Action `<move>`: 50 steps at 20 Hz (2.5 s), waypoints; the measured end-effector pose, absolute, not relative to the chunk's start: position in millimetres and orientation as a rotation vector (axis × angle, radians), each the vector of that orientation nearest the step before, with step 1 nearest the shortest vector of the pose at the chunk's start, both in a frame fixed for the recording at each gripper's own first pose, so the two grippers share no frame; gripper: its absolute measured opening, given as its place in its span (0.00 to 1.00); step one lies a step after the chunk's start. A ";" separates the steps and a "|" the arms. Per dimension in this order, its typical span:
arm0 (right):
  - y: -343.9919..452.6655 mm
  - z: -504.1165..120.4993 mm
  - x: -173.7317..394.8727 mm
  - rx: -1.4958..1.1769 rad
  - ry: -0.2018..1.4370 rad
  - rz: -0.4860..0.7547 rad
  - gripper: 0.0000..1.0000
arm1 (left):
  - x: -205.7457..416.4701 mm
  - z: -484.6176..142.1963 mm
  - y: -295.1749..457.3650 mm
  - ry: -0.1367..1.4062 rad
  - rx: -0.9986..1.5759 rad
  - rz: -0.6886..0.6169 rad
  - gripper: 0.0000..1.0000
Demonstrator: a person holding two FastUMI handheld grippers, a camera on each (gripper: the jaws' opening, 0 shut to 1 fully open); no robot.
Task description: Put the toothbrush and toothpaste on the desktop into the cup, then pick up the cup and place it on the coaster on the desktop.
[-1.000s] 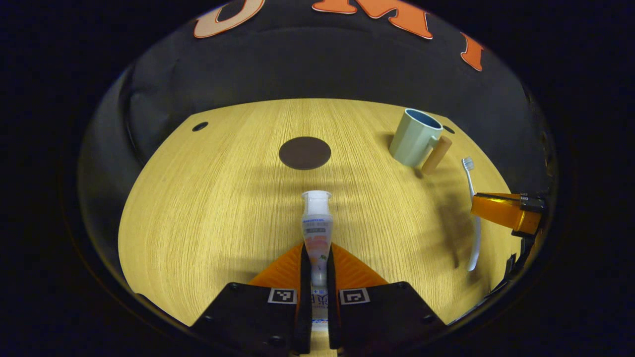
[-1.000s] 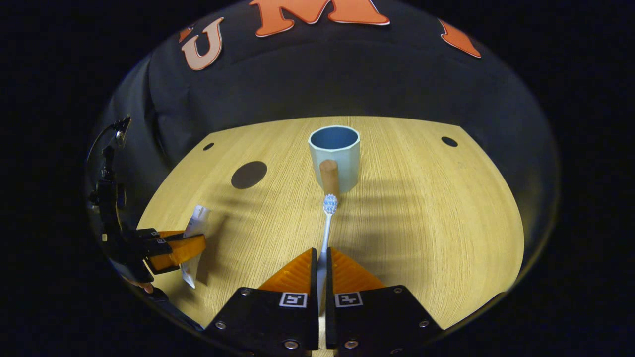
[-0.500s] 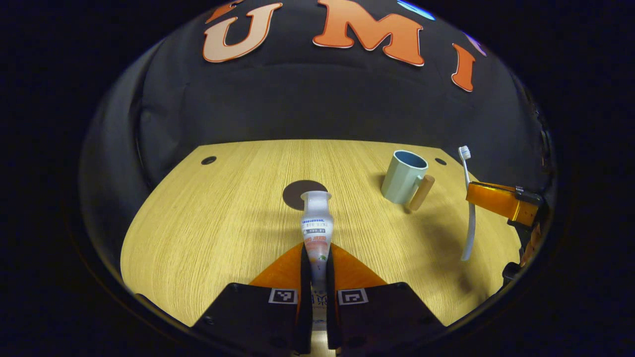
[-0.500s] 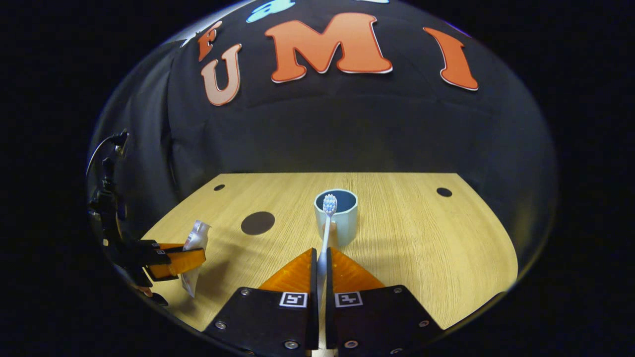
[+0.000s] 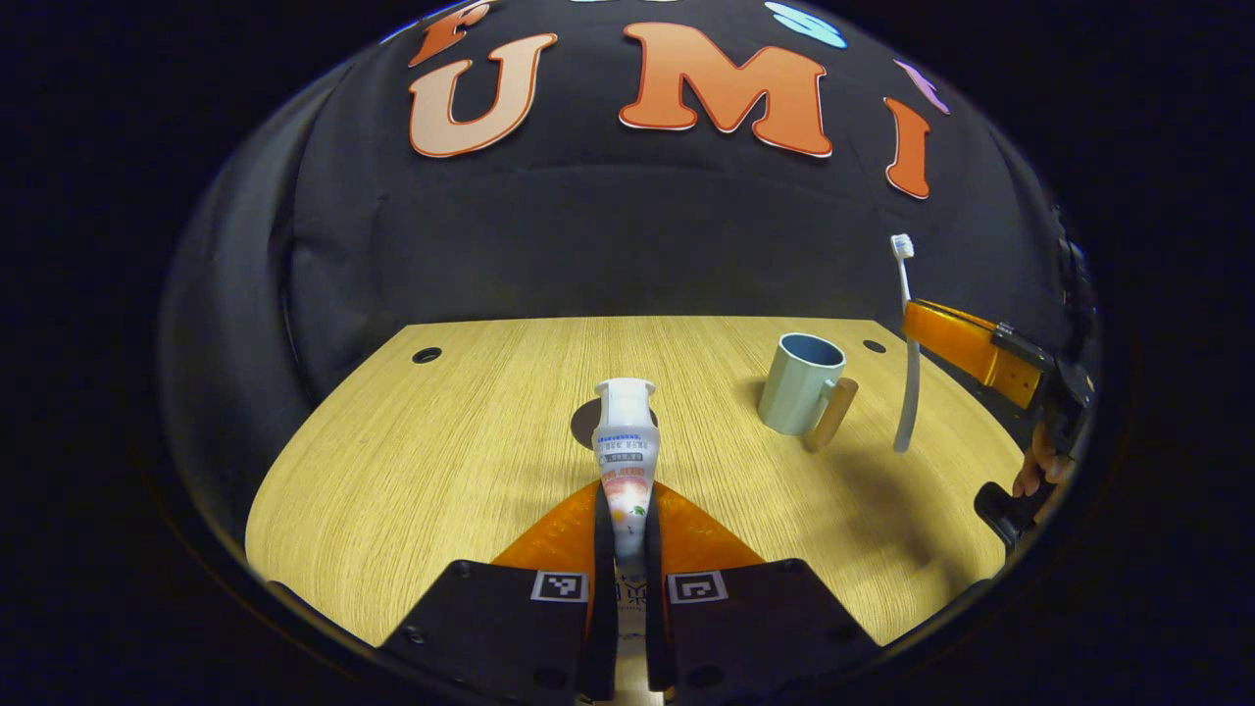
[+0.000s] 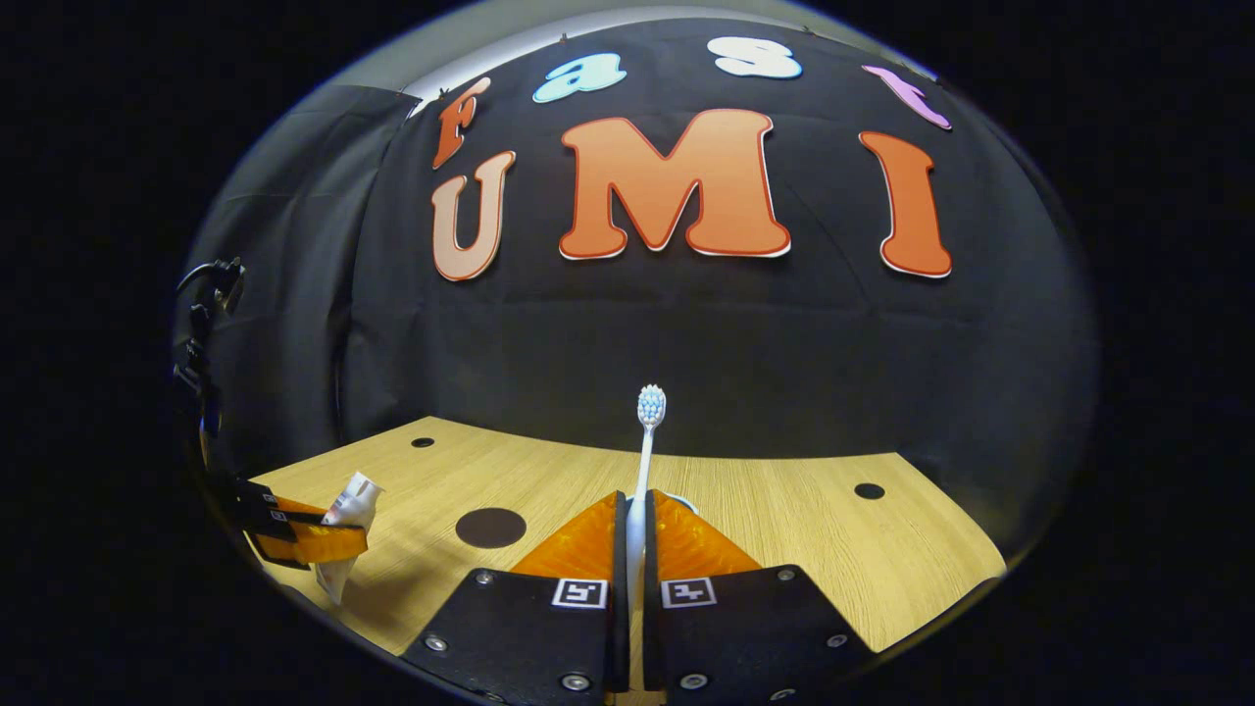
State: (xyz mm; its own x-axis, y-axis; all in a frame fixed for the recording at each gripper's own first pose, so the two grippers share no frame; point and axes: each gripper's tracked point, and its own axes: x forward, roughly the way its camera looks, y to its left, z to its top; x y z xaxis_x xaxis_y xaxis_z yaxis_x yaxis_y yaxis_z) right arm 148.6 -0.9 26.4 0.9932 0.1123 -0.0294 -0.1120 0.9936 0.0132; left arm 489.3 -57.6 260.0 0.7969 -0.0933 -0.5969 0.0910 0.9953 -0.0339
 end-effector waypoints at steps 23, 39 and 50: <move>-31.5 -5.5 259.7 0.070 -0.071 0.050 0.06 | 553.9 280.4 -96.7 0.477 -0.013 -0.148 0.16; -70.3 -43.8 206.8 0.082 0.126 0.095 0.53 | 656.2 416.8 -201.5 -0.116 -0.262 -0.249 0.15; -91.6 -7.4 142.7 0.055 0.045 0.109 0.88 | 708.0 349.9 -271.0 -0.028 -0.207 -0.341 0.15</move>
State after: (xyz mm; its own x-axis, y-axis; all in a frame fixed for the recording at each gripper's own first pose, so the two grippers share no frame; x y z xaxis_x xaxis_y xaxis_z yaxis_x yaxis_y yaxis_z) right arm 142.7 -91.6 -7.4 0.9931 0.1098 -0.0417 -0.1074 0.9926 0.0575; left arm 708.0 -271.0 349.9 0.9423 -0.3290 0.0625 0.3348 0.9216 -0.1966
